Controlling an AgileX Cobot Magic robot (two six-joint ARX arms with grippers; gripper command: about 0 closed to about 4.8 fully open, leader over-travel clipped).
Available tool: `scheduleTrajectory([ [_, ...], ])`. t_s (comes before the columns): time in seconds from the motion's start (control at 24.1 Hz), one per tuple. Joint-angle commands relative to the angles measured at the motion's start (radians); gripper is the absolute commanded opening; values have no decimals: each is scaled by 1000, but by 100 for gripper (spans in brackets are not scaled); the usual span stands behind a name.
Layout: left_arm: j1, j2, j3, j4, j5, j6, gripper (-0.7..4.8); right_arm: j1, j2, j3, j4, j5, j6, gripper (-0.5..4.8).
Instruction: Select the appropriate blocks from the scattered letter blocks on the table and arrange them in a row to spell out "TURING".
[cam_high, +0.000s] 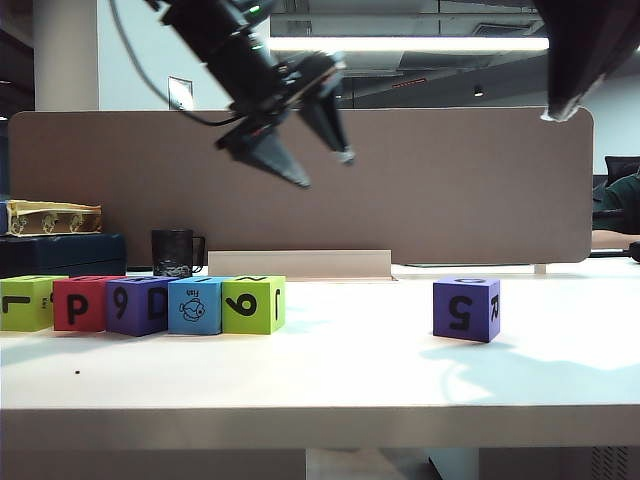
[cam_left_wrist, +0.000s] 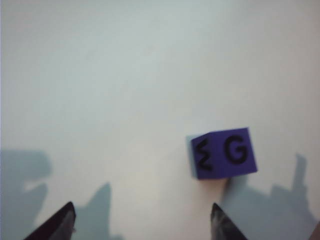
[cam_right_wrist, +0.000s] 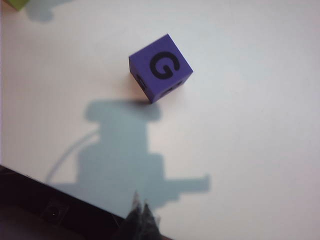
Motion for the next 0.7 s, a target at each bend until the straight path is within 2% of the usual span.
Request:
scheduleTrajectory([
  [0.04,-56,19,1,60,-58,-6,340,0,-16,4,-8,6,-1,-1],
  [0.17,-104,54,1,72,-98,-7,340,0,-30,24,-14,11,-2,-1],
  [0.33,-155,118,1,83,-90,-58,341,-5,-33,81,-36,32,-4,-1],
  [0.46,-189,144,1,106,-92,-61,350,-5,-33,111,-43,29,-4,-1],
  [0.54,-226,158,1,137,-92,-61,444,-5,-33,129,-45,28,-4,-1],
  [0.58,-234,159,1,143,-96,-62,461,-5,-33,129,-46,28,-4,-1],
  [0.7,-259,163,1,151,-170,-61,463,-5,-33,128,-47,27,-4,-1],
])
